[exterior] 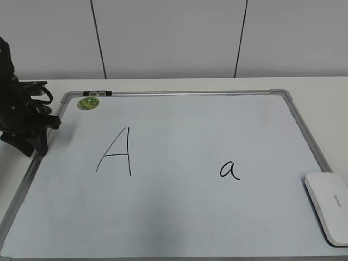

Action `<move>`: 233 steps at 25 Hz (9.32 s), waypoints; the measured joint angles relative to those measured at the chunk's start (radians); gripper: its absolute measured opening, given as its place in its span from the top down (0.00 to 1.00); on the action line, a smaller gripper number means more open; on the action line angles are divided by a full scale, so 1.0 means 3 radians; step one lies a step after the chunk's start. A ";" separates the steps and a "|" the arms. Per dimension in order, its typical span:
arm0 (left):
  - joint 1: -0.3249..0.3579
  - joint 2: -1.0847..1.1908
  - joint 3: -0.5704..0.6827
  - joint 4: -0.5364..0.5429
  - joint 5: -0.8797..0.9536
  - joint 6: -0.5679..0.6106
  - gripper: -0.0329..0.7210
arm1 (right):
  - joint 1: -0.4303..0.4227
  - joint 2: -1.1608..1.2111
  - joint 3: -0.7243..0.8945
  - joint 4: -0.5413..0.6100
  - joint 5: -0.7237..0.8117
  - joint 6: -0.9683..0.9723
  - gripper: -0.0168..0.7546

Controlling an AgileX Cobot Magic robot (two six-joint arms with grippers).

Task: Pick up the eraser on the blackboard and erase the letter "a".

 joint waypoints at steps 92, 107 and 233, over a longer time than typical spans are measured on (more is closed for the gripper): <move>0.0006 0.0017 -0.0024 -0.0082 0.0010 0.0006 0.87 | 0.0289 0.5746 -0.1115 0.0418 -0.1403 -0.0099 0.24; 0.0006 0.0017 -0.0024 -0.0089 0.0010 0.0006 0.87 | 0.0289 0.5778 -0.1212 0.0493 -0.1283 -0.0107 0.29; 0.0013 0.0022 -0.0025 -0.0162 -0.0010 0.0006 0.81 | 0.0231 0.6811 -0.3428 0.0246 0.0226 0.0071 0.30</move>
